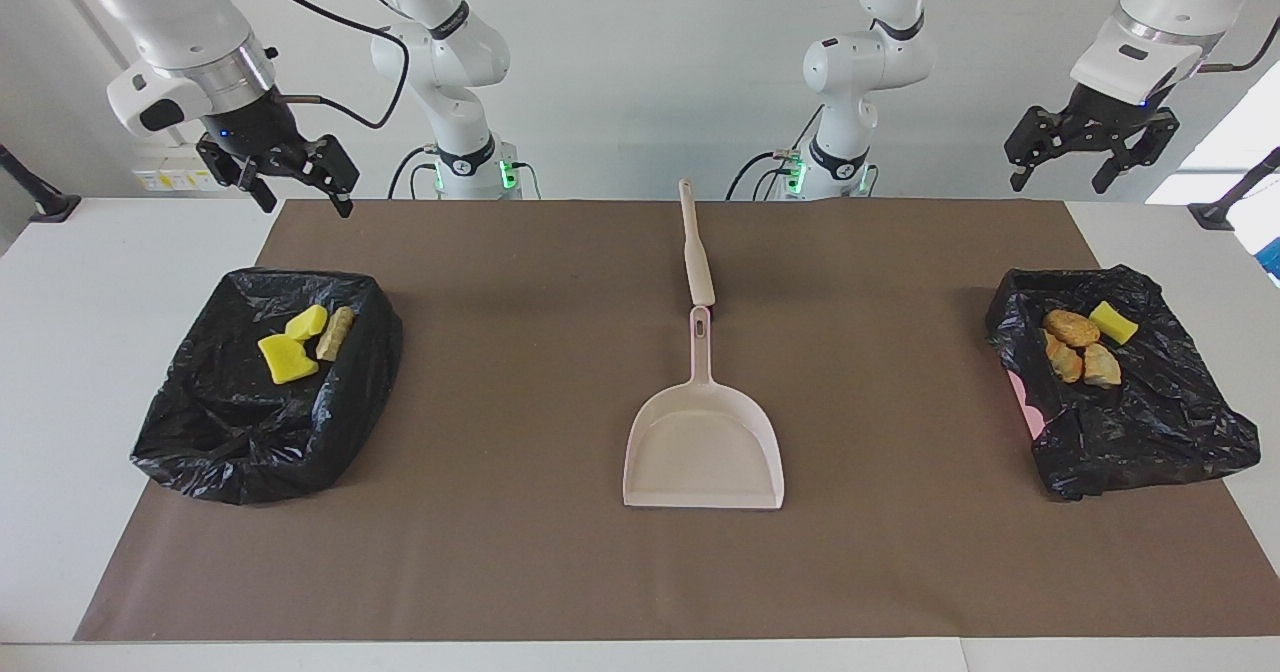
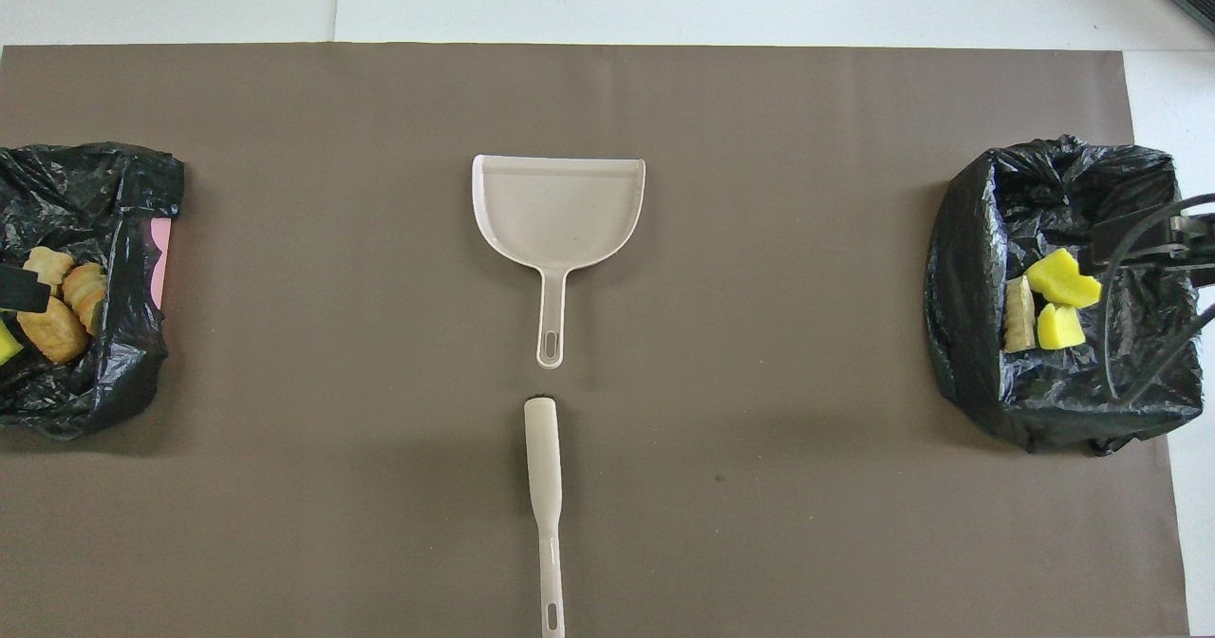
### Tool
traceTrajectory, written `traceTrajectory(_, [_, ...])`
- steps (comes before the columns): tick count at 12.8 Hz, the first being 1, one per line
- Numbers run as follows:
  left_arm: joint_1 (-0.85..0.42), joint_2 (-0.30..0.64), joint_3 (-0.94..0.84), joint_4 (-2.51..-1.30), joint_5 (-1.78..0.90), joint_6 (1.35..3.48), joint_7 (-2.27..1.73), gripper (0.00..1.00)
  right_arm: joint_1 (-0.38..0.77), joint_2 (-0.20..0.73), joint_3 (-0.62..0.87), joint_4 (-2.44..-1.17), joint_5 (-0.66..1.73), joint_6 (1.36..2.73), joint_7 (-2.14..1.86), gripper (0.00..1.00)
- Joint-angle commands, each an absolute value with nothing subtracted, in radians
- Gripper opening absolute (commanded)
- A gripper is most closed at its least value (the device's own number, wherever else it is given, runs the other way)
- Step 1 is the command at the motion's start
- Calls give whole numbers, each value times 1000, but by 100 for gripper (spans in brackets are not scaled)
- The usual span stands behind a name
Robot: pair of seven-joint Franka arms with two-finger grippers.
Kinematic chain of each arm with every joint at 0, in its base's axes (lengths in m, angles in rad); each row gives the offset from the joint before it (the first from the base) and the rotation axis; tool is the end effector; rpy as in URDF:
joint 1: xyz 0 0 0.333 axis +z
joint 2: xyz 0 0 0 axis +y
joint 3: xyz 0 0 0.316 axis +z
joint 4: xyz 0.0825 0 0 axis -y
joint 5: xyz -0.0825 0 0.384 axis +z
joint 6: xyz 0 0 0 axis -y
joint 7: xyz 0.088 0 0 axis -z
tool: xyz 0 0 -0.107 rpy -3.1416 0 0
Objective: Sweep and dump trash in bin
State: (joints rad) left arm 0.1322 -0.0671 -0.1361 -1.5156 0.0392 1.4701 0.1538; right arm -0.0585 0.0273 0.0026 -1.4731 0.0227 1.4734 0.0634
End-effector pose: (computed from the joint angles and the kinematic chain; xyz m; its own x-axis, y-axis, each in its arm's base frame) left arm 0.5227 -0.0005 0.6773 0.9882 -0.1529 0.0135 -0.1520 -0.9871 -0.0506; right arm 0.5527 -0.0283 0.6466 0.9928 -0.1168 -0.0284 -0.1174 -0.9929 -0.0210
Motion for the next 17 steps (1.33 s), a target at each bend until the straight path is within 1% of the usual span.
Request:
traceTrajectory(1, [141, -94, -129, -1548, -20, 1506, 135, 100, -66, 9, 6, -1499, 37, 1493, 80, 100])
traceTrajectory(3, [137, -94, -130, -1549, -38, 1535, 68, 100, -66, 9, 8, -1499, 37, 1493, 80, 100])
traceTrajectory(9, [123, -94, -143, -1537, -90, 1522, 28, 100, -66, 9, 8, -1499, 37, 1493, 80, 100])
traceTrajectory(11, [127, -118, -140, -1561, -89, 1517, 44, 100, -66, 9, 6, -1499, 37, 1493, 80, 100])
traceTrajectory(17, [106, -120, -147, -1559, -25, 1488, 41, 100, -66, 9, 8, -1499, 37, 1493, 80, 100])
